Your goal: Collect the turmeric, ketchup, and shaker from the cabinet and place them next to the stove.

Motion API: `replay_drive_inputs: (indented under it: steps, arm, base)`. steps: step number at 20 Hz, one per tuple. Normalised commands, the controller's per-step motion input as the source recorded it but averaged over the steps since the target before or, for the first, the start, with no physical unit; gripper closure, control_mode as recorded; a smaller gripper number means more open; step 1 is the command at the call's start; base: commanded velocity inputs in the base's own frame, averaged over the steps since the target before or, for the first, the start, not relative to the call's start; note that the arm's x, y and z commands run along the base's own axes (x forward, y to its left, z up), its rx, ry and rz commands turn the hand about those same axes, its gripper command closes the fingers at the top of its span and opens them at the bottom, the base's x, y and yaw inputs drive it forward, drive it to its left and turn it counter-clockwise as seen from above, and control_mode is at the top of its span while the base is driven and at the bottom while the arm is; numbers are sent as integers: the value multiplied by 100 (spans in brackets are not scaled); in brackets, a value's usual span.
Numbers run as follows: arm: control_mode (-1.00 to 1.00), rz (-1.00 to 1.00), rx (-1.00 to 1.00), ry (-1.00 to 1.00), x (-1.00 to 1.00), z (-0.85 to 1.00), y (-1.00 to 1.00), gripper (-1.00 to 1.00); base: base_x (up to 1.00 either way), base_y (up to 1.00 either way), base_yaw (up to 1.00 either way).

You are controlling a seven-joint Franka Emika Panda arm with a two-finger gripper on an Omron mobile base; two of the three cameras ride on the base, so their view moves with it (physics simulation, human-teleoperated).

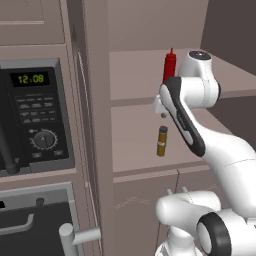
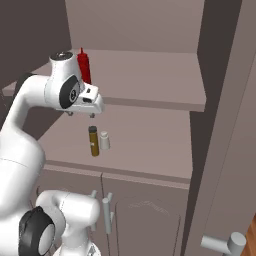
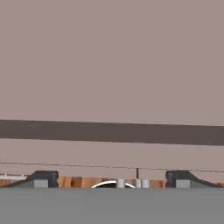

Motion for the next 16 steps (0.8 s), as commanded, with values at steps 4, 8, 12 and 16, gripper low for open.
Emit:
replay_drive_inputs:
  steps: [4, 8, 12, 16]
  arm:
    - [-100, -10, 0, -50, -34, 44, 0, -100]
    - [-100, -10, 0, -48, -9, 63, 0, -100]
    - [-100, -6, 0, -42, 0, 58, 0, -100]
    - [-100, -1, 1, -36, 0, 44, 0, -100]
  base:
    - [0, 0, 0]
    - [0, 0, 0]
    - [0, 0, 0]
    - [0, 0, 0]
